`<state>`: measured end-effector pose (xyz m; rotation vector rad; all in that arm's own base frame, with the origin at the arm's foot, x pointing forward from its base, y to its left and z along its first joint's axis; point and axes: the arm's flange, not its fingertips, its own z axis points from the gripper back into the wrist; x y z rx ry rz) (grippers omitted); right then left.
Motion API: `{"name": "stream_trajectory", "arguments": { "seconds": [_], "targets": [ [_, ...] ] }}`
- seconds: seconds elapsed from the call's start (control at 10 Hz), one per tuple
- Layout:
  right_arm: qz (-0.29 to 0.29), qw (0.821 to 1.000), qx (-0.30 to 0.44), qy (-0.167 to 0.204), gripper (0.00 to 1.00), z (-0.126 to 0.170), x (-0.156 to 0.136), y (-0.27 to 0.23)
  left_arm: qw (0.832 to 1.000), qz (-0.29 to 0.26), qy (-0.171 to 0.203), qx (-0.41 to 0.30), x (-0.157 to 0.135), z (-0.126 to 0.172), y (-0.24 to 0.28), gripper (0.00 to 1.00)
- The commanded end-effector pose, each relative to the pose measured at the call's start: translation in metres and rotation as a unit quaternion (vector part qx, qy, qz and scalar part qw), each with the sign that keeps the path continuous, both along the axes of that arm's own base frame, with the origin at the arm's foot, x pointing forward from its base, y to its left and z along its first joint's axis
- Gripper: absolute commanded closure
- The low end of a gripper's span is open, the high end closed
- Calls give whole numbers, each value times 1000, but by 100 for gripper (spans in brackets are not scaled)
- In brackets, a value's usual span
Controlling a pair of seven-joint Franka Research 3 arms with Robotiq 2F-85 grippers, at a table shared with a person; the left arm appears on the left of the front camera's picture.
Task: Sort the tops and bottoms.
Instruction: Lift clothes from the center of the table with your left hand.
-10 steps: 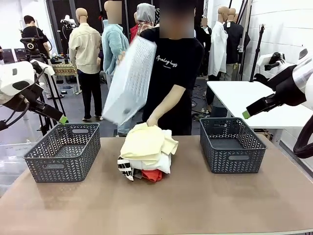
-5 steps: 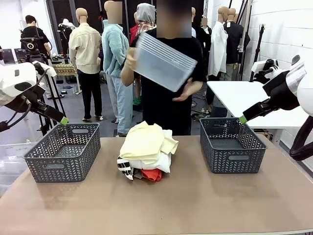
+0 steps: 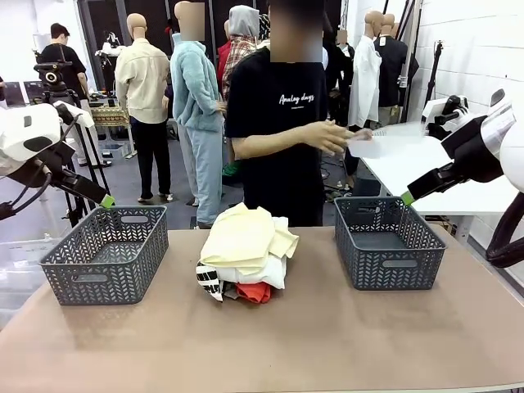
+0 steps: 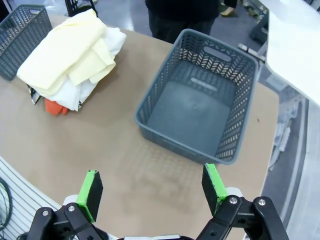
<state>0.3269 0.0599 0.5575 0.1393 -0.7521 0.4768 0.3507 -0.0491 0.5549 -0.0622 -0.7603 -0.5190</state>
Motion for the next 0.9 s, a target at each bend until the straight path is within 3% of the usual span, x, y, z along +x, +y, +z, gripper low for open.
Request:
{"name": "stream_trajectory", "arguments": {
  "seconds": [0.0, 0.8],
  "targets": [
    [2, 1000, 1, 0, 0, 0, 0, 0, 1000, 0, -1, -2, 0, 1, 1, 0],
    [2, 1000, 1, 0, 0, 0, 0, 0, 1000, 0, -1, -2, 0, 1, 1, 0]
  ]
}}
